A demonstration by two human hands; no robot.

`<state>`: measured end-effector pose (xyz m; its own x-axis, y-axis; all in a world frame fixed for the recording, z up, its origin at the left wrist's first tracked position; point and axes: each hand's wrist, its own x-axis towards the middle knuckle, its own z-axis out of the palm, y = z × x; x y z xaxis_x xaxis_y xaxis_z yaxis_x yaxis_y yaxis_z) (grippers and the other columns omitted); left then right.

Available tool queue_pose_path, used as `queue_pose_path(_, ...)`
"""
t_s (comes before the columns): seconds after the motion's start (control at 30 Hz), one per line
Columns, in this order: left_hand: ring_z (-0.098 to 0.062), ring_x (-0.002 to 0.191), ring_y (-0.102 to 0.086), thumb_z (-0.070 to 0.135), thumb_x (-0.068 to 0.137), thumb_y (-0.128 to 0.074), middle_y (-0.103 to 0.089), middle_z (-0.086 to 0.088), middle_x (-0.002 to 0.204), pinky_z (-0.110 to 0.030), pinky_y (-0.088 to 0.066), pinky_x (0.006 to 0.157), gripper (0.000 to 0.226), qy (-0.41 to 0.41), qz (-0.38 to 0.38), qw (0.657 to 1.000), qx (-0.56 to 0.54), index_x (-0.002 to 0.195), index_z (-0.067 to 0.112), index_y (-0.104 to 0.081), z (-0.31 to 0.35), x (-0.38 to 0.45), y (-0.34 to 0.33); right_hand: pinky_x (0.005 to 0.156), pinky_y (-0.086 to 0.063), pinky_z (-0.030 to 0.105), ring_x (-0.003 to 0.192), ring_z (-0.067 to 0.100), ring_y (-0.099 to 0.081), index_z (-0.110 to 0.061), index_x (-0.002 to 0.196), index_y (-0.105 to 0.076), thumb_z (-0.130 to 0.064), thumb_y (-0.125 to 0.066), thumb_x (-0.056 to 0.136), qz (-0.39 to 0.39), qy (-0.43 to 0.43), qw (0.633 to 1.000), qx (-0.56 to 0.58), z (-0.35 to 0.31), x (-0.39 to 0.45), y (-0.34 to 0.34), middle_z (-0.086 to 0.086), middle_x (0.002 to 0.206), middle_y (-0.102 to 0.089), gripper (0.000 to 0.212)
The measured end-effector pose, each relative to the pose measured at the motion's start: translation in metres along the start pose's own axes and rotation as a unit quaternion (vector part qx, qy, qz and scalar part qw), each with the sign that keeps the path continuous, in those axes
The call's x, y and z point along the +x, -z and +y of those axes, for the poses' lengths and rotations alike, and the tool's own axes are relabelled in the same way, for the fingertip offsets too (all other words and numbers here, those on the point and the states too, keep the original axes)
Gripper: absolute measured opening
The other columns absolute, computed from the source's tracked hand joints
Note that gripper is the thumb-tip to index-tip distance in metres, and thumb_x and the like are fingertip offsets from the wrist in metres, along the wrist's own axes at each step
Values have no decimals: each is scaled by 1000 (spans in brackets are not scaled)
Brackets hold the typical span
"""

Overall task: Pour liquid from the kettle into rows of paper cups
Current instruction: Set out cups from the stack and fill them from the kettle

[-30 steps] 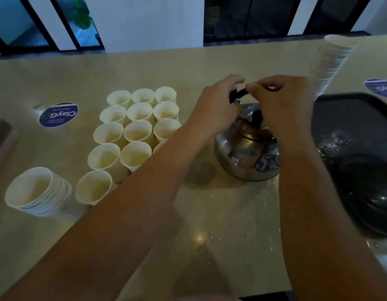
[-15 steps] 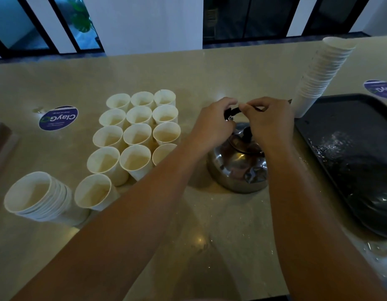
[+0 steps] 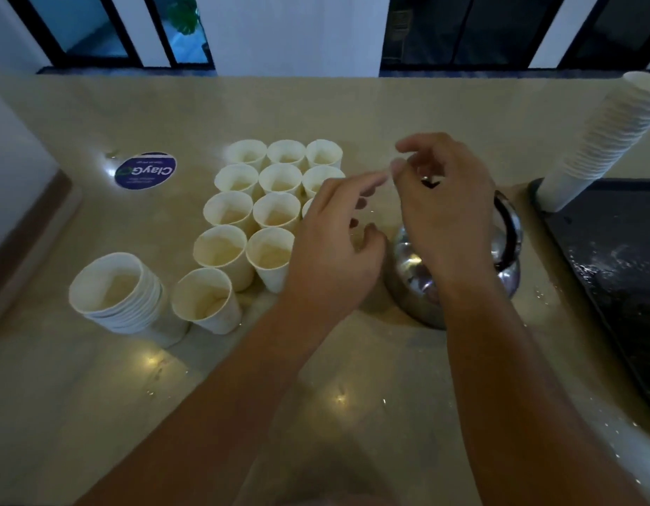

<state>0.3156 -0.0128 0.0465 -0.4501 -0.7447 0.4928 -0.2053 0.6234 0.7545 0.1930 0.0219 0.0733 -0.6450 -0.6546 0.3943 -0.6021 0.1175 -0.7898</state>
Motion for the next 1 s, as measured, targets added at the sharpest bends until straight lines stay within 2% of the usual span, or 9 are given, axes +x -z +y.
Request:
queue_pose_path(0.1,-6,105,-57,0,84,-64,-60,3,116,-17,-48,85,44,13,73,997,25,124,16,-62,-10,-30,37,65,-45,8,74,-1,-62,-28,103,-72,-22,-64,96,-49,7,996,71,-23,-12,-24,-15,81,-68,12)
queue_pose_path(0.2,-8,103,-53,3,81,-64,-56,-1,113,-13,-42,86,36,32,147,984,97,116,15,-65,-33,-64,65,59,-41,9,61,0,-59,-30,98,-73,-21,-67,94,-111,21,989,96,-43,-27,-48,-17,65,-62,11)
queue_pose_path(0.33,-19,123,-36,6,73,-65,-39,-23,127,-19,-32,105,52,103,294,941,131,122,14,-49,-72,-109,86,62,-44,12,68,-1,-60,-32,97,-73,-27,-67,94,-204,30,975,85,-66,-50,-77,-17,69,-63,9)
queue_pose_path(0.43,-29,118,-37,6,71,-72,-32,-13,125,-35,-35,97,63,86,368,912,158,121,15,-35,-99,-131,99,70,-53,24,68,0,-59,-30,98,-74,-30,-66,95,-284,47,956,57,-79,-67,-98,-18,72,-64,9)
queue_pose_path(0.57,-26,135,-32,29,77,-75,-24,-7,141,-39,-33,110,85,170,376,905,105,140,11,-22,-111,-130,104,79,-57,39,80,7,-64,-31,102,-73,-39,-63,95,-349,55,935,-1,-87,-77,-126,-14,81,-69,15)
queue_pose_path(0.67,-15,148,-21,32,75,-80,-14,2,155,-41,-23,121,105,217,350,909,59,150,26,-6,-129,-127,110,79,-57,41,81,10,-64,-33,102,-72,-48,-61,94,-366,64,928,-30,-93,-81,-142,-12,84,-68,20)
queue_pose_path(0.73,-10,149,-20,37,76,-82,-14,13,156,-42,-25,122,110,218,319,921,46,152,32,-3,-139,-125,115,80,-56,41,85,11,-64,-33,103,-72,-53,-59,94,-377,68,923,-43,-98,-83,-150,-12,89,-69,25)
queue_pose_path(0.87,-10,137,-42,15,79,-83,-37,16,145,-40,-42,111,99,179,290,940,-4,152,24,-16,-141,-117,122,84,-56,43,90,15,-67,-34,109,-69,-57,-58,91,-405,57,909,-74,-103,-85,-161,-9,98,-71,31)
queue_pose_path(1.0,-5,130,-48,10,80,-81,-44,25,139,-33,-46,106,91,185,283,941,0,152,16,-25,-141,-113,128,82,-56,42,90,14,-65,-32,110,-67,-51,-62,91,-399,63,910,-96,-104,-82,-161,-8,98,-70,28)
